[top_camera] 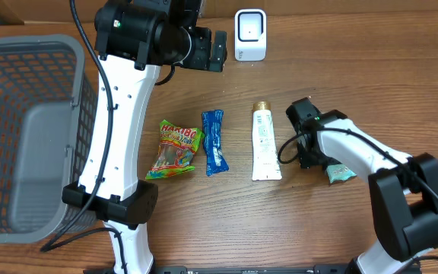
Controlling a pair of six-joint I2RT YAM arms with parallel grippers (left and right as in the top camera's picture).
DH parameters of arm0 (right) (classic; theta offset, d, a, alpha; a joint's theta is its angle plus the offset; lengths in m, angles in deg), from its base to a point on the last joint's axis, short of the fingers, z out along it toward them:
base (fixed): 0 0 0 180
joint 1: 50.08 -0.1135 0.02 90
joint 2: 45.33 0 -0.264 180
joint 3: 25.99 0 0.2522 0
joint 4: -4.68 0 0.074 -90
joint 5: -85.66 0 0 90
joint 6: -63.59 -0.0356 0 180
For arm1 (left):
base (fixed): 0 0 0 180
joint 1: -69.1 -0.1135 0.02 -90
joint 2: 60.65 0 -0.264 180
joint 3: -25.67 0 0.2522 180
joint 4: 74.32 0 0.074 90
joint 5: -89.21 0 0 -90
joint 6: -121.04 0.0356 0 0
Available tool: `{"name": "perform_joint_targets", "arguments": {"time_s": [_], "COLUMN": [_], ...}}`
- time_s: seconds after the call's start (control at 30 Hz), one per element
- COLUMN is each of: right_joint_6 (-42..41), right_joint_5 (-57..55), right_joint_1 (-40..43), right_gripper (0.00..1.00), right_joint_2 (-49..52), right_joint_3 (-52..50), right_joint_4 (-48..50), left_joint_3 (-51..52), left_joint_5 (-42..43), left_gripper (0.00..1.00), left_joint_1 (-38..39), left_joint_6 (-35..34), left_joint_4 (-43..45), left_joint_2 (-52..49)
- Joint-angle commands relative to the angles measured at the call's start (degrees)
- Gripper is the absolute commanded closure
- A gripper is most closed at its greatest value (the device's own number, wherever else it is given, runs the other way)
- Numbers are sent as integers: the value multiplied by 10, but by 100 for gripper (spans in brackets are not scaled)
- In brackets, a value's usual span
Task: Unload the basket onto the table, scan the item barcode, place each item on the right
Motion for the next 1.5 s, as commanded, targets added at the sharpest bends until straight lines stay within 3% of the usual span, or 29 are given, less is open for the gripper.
{"name": "perform_joint_targets", "arguments": {"time_s": [0.0, 0.37, 0.6, 0.77, 0.97, 1.3, 1.47], "right_joint_6": [-3, -5, 34, 122, 196, 188, 168], "right_joint_5": [18, 43, 194, 431, 675, 827, 795], "right_joint_1": [12, 12, 14, 38, 122, 220, 233], "right_gripper": [23, 95, 96, 96, 96, 96, 96], "right_joint_2": [29, 29, 23, 15, 20, 82, 134], "right_joint_3": [-56, -58, 53, 163, 177, 103, 94], "right_joint_4": [34, 25, -67, -113, -69, 62, 87], "left_joint_3": [0, 0, 0, 0, 0, 0, 0], "left_joint_5": [-7, -7, -7, -7, -6, -6, -6], "left_gripper": [0, 1, 0, 0, 0, 0, 0], "left_joint_1": [1, 1, 1, 1, 1, 1, 1], "left_joint_6": [11, 11, 11, 11, 11, 11, 11], "left_joint_4": [0, 0, 0, 0, 0, 0, 0], "left_joint_2": [-7, -7, -7, -7, -7, -7, -7]}}
